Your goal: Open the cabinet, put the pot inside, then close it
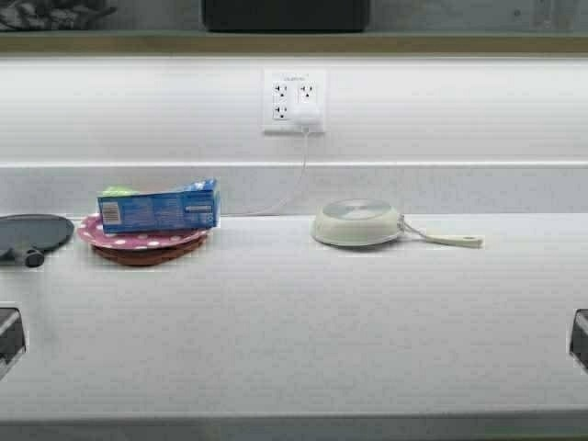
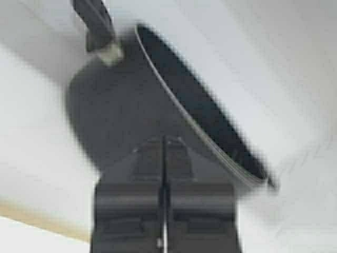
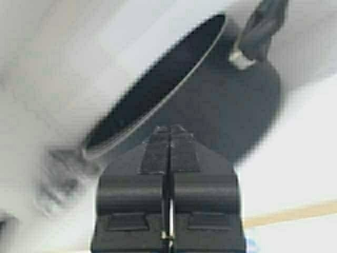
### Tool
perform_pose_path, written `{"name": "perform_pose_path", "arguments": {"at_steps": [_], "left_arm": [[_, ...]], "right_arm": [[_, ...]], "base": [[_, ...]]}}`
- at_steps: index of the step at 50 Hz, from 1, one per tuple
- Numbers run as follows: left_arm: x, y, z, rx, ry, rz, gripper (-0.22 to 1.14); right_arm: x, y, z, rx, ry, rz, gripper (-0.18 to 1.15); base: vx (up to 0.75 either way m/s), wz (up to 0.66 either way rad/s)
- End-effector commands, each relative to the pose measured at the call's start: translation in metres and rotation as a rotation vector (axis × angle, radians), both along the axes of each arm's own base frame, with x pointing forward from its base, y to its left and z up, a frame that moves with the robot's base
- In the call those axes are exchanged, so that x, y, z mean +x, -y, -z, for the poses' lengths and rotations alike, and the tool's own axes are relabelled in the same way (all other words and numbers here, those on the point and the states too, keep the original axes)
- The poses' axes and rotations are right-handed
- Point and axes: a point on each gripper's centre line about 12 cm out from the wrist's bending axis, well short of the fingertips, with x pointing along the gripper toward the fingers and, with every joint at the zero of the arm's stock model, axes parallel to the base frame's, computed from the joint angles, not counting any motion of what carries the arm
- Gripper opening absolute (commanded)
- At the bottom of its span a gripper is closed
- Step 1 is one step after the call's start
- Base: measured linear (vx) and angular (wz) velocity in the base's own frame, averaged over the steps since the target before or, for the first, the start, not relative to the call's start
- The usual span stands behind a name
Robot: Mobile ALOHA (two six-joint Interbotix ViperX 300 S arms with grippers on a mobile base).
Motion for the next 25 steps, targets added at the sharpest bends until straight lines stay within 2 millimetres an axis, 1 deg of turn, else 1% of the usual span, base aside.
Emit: {"name": "perform_pose_path", "arguments": {"at_steps": [1, 5, 9, 13, 18, 25], "left_arm": [[-0.016, -0.004, -0.02, 0.186, 0.024, 0.012, 0.03], [-0.021, -0.005, -0.022, 0.304, 0.006, 0.024, 0.03], [-0.021, -0.008, -0.018, 0.384, -0.03, 0.029, 0.03], [-0.022, -0.012, -0.012, 0.441, -0.055, 0.03, 0.03], [-0.027, -0.016, 0.003, 0.498, -0.094, 0.04, 0.03], [-0.032, -0.028, 0.02, 0.559, -0.133, 0.025, 0.03]], "right_arm": [[-0.01, 0.006, -0.005, -0.229, -0.034, 0.062, 0.08], [-0.011, 0.012, 0.001, -0.377, -0.112, 0.108, 0.08], [-0.009, 0.014, 0.004, -0.471, -0.158, 0.123, 0.08], [-0.012, 0.012, 0.005, -0.509, -0.166, 0.117, 0.08], [-0.02, 0.008, 0.012, -0.534, -0.165, 0.091, 0.08], [-0.027, 0.004, 0.016, -0.577, -0.149, 0.067, 0.08]], "base": [[-0.19, 0.02], [-0.2, 0.04], [-0.22, 0.04], [-0.23, 0.05], [-0.2, 0.0], [-0.17, -0.04]]}}
